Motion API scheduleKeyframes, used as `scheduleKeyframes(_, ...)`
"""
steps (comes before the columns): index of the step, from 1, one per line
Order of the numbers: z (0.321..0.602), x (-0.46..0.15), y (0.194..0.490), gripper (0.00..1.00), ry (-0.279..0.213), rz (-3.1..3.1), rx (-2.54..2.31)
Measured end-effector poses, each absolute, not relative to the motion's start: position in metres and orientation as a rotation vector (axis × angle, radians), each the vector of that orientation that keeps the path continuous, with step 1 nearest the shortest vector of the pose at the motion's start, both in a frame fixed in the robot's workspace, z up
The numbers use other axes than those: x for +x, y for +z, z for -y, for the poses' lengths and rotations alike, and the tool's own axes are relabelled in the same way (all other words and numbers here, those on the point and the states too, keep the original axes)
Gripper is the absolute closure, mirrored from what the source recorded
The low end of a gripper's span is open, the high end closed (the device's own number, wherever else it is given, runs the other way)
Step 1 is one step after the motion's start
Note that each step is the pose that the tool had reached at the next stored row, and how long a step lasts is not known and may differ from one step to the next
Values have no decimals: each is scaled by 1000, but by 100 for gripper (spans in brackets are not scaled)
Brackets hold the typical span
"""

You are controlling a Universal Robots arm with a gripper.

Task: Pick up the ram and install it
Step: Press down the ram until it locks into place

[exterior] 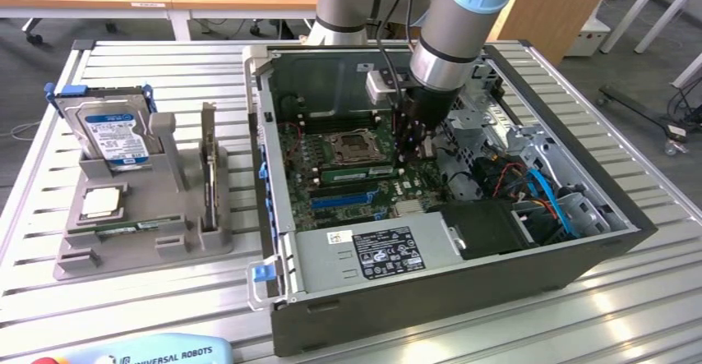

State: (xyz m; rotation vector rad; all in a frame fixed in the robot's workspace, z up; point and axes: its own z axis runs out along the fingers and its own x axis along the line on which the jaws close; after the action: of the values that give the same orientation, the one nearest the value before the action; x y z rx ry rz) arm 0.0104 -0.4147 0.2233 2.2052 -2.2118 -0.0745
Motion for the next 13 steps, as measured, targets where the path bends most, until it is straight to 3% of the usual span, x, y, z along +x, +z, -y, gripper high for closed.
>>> scheduleKeyframes(13,415,10,223,90,-75,2212,2205)
